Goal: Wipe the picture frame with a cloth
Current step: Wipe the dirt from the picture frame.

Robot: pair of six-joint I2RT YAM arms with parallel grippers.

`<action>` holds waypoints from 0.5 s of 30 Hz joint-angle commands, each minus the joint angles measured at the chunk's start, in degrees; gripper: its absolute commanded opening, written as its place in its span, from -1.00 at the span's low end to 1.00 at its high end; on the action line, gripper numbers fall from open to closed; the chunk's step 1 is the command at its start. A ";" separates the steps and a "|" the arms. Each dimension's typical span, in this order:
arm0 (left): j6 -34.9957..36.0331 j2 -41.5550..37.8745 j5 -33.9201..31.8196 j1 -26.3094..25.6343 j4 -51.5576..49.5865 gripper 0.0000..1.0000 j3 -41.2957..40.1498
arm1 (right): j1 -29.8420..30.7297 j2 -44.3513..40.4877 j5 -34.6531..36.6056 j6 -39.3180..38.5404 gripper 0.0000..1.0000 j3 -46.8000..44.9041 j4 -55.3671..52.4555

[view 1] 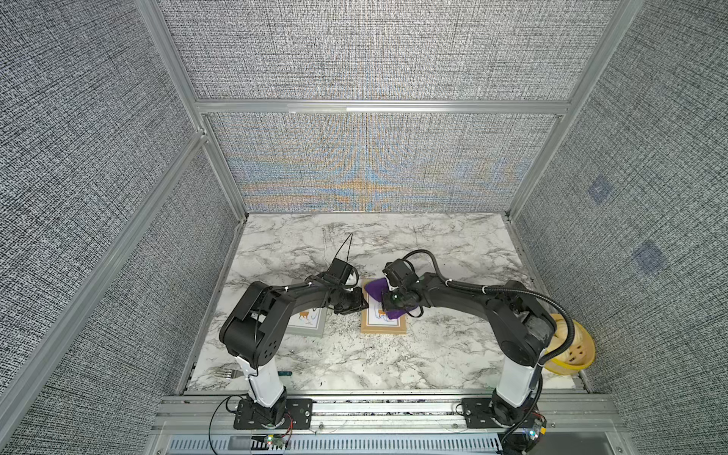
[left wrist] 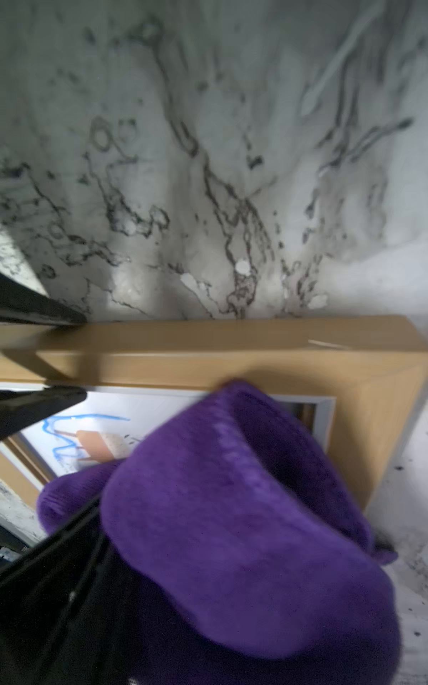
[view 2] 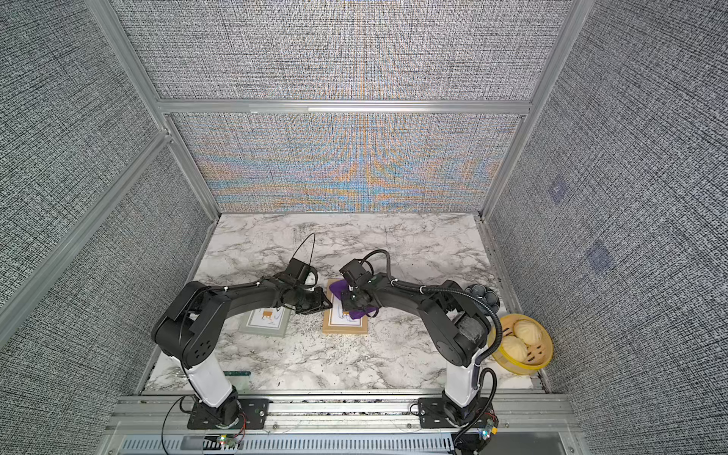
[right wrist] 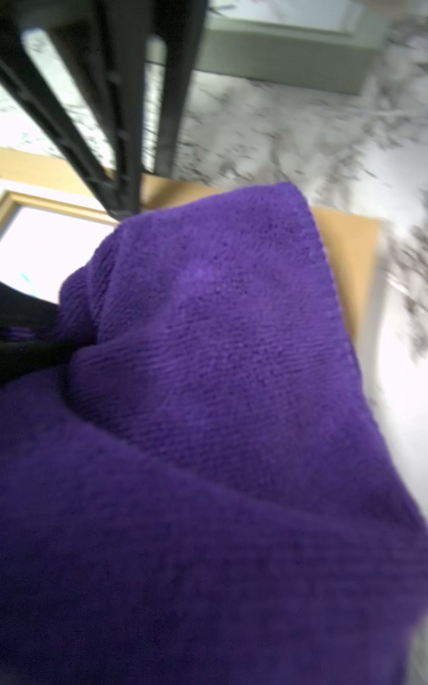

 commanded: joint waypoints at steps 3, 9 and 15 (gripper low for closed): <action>-0.42 2.41 -9.20 -0.09 -17.28 -0.74 -1.17 | -3.20 2.98 -1.24 -2.00 -1.00 4.36 -6.89; -0.18 2.12 -9.29 -0.09 -17.44 -0.74 -0.78 | -5.37 7.15 1.59 -2.84 -1.00 13.36 -6.90; -0.01 1.55 -8.94 -0.16 -17.50 -0.74 -0.70 | -6.05 -4.26 2.75 -4.76 -1.00 11.23 -8.72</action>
